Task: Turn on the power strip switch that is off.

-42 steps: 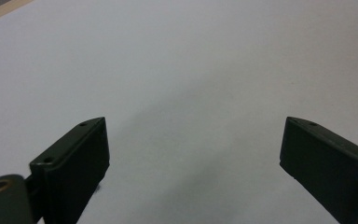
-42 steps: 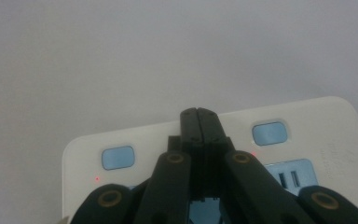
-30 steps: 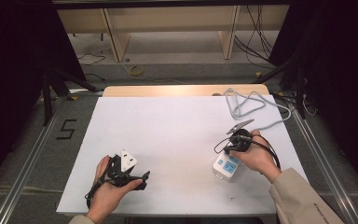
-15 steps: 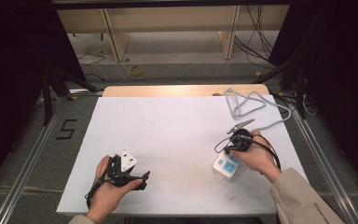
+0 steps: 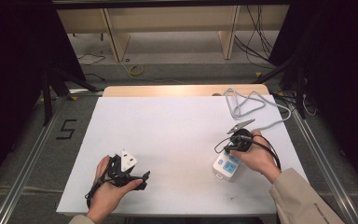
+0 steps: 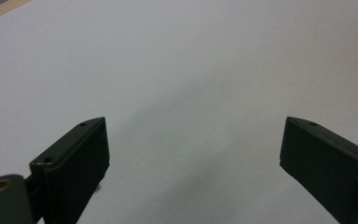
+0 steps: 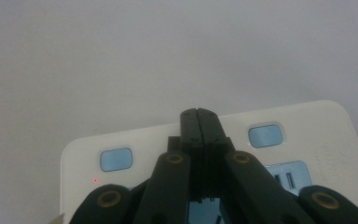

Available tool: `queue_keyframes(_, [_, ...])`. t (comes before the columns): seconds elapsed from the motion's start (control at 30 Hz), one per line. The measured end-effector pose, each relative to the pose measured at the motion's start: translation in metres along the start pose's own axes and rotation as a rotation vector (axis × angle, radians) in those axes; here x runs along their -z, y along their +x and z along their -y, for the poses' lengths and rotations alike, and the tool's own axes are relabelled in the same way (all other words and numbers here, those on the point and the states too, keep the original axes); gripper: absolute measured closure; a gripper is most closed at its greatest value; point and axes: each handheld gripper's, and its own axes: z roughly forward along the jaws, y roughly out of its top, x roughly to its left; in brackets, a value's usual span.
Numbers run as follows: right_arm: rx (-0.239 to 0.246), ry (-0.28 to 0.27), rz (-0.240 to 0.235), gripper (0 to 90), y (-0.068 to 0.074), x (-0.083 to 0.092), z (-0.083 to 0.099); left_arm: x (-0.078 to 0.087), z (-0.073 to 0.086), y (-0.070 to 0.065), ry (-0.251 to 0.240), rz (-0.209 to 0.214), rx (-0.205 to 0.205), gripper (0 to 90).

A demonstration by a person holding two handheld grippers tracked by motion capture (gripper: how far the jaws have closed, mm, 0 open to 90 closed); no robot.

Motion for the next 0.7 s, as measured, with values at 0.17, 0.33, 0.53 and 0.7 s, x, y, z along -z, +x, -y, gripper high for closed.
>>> queue_keyframes(0.17, [-0.002,-0.011,0.001,90.0,-0.001,0.002,0.000,0.000,0.000,0.000,0.000,0.000,0.000,7.8])
queue_keyframes(0.33, [-0.004,-0.020,0.003,89.8,-0.002,0.003,0.001,0.000,0.000,0.000,-0.001,-0.001,0.000,7.7])
queue_keyframes(0.53, [-0.009,-0.029,0.000,89.5,-0.001,0.007,0.002,0.000,0.000,0.000,-0.003,-0.002,0.004,7.8])
queue_keyframes(0.7, [-0.021,-0.043,-0.011,88.5,-0.002,0.011,0.004,0.001,0.000,0.000,-0.001,-0.002,0.004,7.8])
